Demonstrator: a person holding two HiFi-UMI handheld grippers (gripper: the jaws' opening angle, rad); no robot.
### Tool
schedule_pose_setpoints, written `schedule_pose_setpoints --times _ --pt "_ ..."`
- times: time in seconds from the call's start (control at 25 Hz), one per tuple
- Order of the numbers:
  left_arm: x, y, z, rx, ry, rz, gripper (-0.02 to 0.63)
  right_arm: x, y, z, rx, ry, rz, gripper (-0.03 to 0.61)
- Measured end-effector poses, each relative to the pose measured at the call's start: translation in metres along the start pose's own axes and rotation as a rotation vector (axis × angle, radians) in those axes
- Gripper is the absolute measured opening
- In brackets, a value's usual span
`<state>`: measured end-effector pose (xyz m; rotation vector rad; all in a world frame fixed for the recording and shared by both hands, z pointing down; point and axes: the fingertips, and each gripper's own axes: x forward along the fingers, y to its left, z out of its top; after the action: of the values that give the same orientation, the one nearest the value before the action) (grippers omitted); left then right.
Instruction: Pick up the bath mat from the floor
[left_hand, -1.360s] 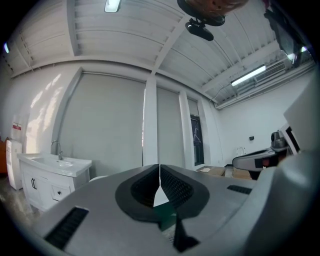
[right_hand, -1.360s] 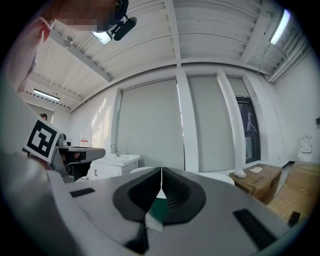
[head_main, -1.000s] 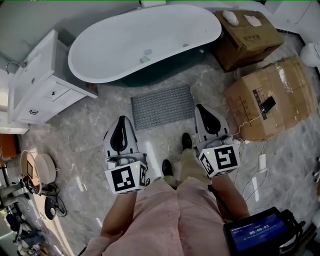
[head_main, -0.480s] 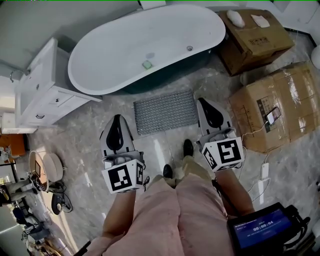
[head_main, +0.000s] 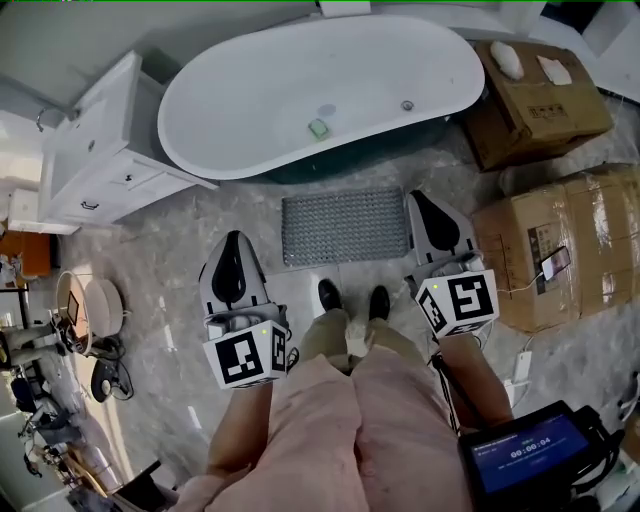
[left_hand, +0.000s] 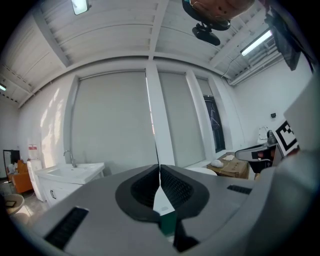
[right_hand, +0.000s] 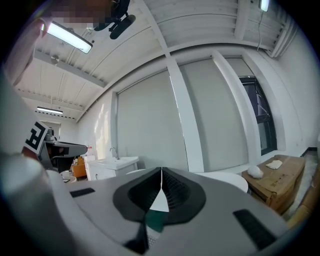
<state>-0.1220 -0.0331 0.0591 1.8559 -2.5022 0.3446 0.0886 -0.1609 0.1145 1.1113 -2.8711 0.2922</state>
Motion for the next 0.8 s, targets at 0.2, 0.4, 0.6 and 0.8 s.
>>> schedule_pose_setpoints --times 0.2,0.4,0.6,0.8 --pt "0.007 0.037 -0.015 -0.032 0.011 0.031 0.028 0.031 0.025 0.006 -0.033 0.003 0.032 0.018" --pt "0.023 0.085 -0.017 -0.065 -0.023 0.053 0.028 0.060 0.050 0.015 -0.055 0.001 0.024 0.018" --pt "0.037 0.136 -0.022 -0.106 -0.048 0.061 0.028 0.093 0.084 0.030 -0.077 -0.017 0.011 0.018" --pt "0.051 0.163 -0.021 -0.116 -0.078 0.037 0.028 0.109 0.106 0.041 -0.092 -0.028 -0.007 0.018"
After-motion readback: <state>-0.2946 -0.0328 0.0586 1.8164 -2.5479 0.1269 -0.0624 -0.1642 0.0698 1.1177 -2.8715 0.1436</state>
